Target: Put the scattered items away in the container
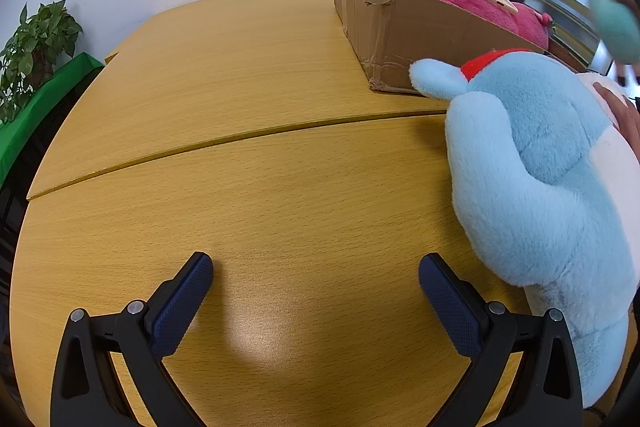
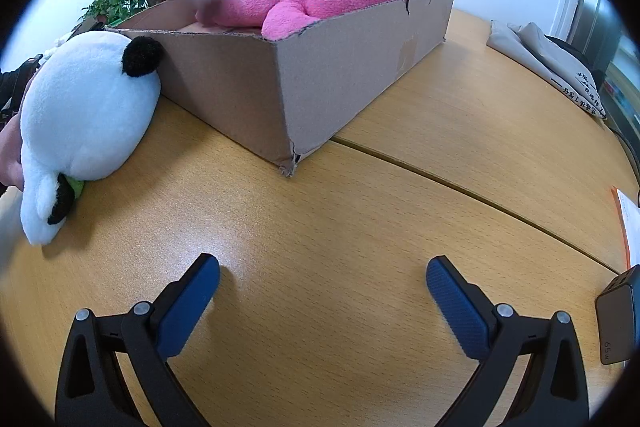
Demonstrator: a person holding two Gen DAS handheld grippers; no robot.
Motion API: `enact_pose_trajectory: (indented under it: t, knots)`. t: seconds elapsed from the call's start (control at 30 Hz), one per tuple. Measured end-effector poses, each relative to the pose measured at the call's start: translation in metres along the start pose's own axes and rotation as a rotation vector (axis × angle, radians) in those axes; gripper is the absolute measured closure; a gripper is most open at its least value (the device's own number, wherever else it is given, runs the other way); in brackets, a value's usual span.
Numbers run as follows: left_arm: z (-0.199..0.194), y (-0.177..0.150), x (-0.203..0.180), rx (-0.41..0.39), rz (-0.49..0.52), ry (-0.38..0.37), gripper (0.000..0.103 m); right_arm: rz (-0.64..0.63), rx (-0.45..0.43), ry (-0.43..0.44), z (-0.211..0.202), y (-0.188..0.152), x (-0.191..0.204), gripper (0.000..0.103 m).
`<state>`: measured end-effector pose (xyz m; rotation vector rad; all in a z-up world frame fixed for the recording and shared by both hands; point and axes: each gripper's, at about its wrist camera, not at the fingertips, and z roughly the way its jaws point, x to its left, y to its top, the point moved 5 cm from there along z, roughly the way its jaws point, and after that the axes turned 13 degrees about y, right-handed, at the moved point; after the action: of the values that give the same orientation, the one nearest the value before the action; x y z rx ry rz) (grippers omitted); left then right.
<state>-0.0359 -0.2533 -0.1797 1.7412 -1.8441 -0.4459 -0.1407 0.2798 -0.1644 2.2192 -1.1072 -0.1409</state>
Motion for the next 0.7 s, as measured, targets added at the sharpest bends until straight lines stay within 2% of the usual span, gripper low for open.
enact_pose_trajectory:
  t: [0.7]
  knots:
    - [-0.0022,-0.0013,-0.0018,0.0,-0.001,0.001,0.0,0.0,0.0,-0.001,-0.0004,-0.0024,0.0013,0.0]
